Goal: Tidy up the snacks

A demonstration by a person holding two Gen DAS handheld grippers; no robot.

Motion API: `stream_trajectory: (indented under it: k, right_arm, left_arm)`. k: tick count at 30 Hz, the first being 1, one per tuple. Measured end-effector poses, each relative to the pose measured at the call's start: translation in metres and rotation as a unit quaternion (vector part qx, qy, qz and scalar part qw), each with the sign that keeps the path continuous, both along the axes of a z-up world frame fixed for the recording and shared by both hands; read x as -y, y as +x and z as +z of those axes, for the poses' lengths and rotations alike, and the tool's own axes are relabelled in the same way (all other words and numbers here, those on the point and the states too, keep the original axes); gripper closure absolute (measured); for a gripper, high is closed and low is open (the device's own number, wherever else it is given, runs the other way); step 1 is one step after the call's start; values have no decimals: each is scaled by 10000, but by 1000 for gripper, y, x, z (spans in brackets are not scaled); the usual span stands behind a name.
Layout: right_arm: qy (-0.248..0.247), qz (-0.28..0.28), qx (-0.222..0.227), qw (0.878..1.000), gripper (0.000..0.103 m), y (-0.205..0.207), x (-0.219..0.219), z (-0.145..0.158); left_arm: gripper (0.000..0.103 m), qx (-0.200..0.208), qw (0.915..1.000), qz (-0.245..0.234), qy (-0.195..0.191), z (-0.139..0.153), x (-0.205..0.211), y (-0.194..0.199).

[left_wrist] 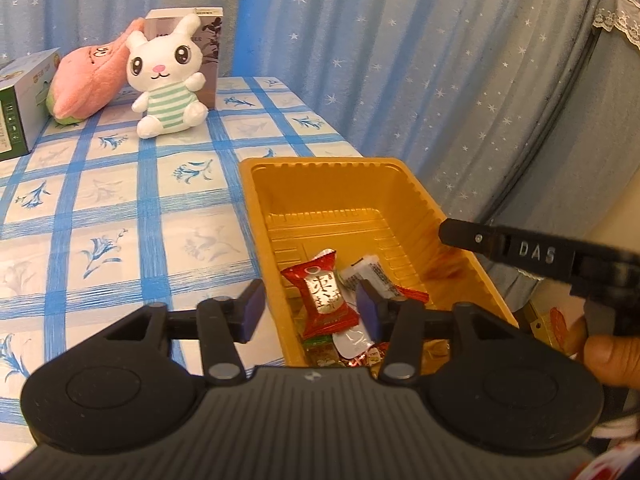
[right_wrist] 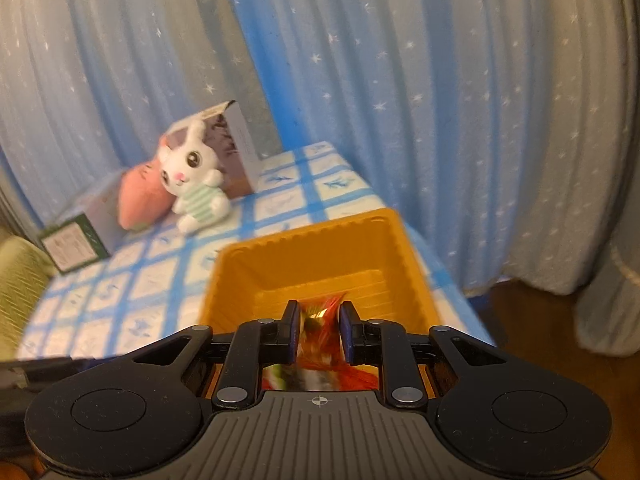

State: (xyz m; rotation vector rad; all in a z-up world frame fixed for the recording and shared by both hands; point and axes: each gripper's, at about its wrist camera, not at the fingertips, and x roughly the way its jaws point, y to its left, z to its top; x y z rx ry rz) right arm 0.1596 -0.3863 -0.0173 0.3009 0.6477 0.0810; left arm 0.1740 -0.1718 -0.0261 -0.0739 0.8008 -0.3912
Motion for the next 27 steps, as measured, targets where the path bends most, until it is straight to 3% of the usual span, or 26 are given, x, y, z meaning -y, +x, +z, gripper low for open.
stream_trajectory:
  k: [1, 2, 3, 8, 16, 27]
  right_arm:
    - [42, -99, -34, 9999, 66, 1, 3, 0]
    - [84, -185, -30, 9998, 41, 2, 6, 0]
    - [168, -245, 21, 9996, 35, 0, 10, 1]
    - [213, -345, -28, 9992, 34, -11, 20, 3]
    - [316, -447, -220, 9983, 34, -37, 18, 5]
    - [268, -341, -498, 9978, 33, -82, -3, 12]
  left_arm:
    - [46, 15, 10000, 22, 15, 0, -1, 0]
    - [40, 35, 10000, 44, 29, 0, -3, -1]
    - [37, 52, 10000, 63, 42, 0, -4, -2]
    - [16, 60, 9998, 181, 68, -2, -11, -7]
    - [2, 56, 9995, 322, 30, 2, -24, -25]
    - [0, 62, 9988, 460, 137, 22, -40, -61]
